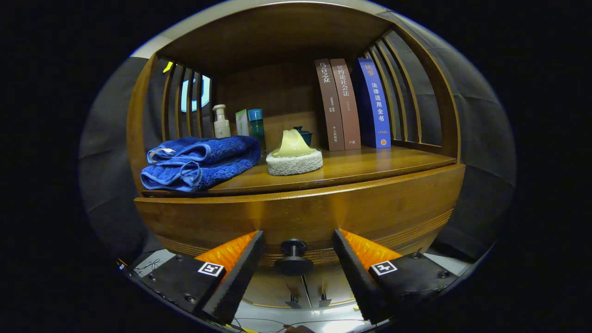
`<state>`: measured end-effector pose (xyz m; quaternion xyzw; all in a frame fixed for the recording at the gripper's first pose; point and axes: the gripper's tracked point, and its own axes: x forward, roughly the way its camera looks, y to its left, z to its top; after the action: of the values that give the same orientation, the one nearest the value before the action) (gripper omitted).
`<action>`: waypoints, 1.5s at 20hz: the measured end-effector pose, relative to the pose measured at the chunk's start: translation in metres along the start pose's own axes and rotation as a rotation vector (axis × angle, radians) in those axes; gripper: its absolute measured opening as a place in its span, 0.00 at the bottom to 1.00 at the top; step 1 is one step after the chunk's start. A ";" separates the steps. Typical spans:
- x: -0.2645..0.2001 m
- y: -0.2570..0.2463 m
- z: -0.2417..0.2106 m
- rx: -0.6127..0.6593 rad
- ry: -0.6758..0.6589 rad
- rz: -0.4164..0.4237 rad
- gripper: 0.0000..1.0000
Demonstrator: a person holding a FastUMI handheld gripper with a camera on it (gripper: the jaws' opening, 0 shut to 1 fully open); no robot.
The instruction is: Pull open the drawer, take out the items inside it, and place them on the countertop above the cabinet.
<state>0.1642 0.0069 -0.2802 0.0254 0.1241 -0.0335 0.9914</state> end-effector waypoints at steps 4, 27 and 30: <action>0.003 -0.003 -0.003 -0.002 0.008 -0.012 1.00; -0.033 0.003 0.048 -0.019 -0.054 0.015 1.00; -0.053 0.008 0.078 -0.034 -0.098 0.024 0.99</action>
<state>0.1329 0.0138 -0.1911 0.0084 0.0758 -0.0210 0.9969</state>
